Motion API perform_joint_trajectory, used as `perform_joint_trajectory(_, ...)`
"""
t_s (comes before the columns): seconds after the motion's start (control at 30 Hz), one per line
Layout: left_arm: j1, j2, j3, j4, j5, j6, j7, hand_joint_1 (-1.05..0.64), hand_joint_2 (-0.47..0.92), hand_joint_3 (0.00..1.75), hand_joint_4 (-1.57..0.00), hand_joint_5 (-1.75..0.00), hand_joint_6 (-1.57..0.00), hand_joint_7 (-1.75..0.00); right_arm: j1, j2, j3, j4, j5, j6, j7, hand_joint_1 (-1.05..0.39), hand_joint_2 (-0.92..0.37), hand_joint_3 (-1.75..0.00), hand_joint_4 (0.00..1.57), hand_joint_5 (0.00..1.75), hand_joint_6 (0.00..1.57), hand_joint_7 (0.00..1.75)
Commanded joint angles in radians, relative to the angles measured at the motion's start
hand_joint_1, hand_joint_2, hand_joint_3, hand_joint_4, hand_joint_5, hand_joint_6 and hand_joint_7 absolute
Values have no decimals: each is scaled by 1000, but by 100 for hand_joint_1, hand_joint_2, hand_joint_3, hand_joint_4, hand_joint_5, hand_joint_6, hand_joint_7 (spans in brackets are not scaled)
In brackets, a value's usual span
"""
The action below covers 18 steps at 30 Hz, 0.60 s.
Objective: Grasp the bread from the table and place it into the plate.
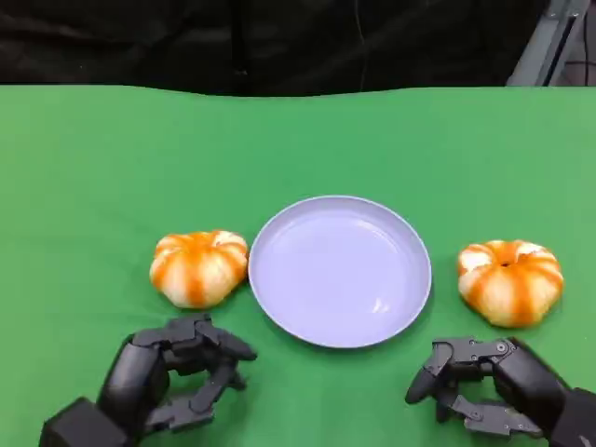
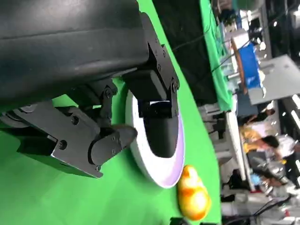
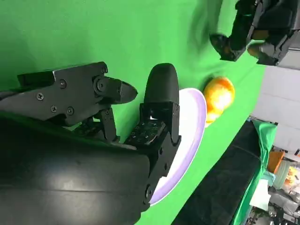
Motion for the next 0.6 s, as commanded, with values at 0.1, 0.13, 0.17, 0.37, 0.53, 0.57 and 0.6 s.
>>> perform_joint_trajectory(0.1, 22, 3, 7, -46, -36, 35, -8, -9, 90, 42, -106, -32, -113, -2, -4, -18, -5, 0, 1, -12, -1, 1, -92, -46, 71, 149, 78, 102)
perform_joint_trajectory(0.13, 24, 3, 6, -51, -38, 39, -8, -9, 90, 42, -107, -28, -113, -1, -3, -18, -5, -1, 0, -12, -1, 0, -92, -46, 71, 149, 78, 102)
perform_joint_trajectory(0.17, 26, 3, 6, -55, -39, 42, -8, -9, 91, 41, -108, -27, -113, -1, -3, -18, -5, -1, 0, -12, -1, 0, -92, -46, 70, 149, 78, 102)
perform_joint_trajectory(0.37, 31, 2, 10, -69, -39, 46, 4, -9, 91, 40, -108, -12, -103, 0, -2, -18, -4, -6, 0, -5, -1, 1, -92, -47, 70, 149, 78, 102)
perform_joint_trajectory(0.53, 36, -4, 25, -78, -51, 27, 13, -14, 88, 35, -101, -4, -92, 0, -2, -16, -5, -3, 5, -9, 2, 1, -92, -47, 71, 150, 78, 103)
perform_joint_trajectory(0.57, 38, -8, 30, -83, -62, 24, 8, -14, 88, 34, -101, -3, -90, 0, -2, -16, -5, -3, 5, -9, 1, 1, -92, -47, 71, 150, 78, 104)
perform_joint_trajectory(0.6, 39, -10, 33, -88, -69, 22, 5, -14, 88, 34, -99, -2, -88, 0, -2, -16, -5, -3, 4, -10, 1, 1, -92, -47, 71, 150, 78, 104)
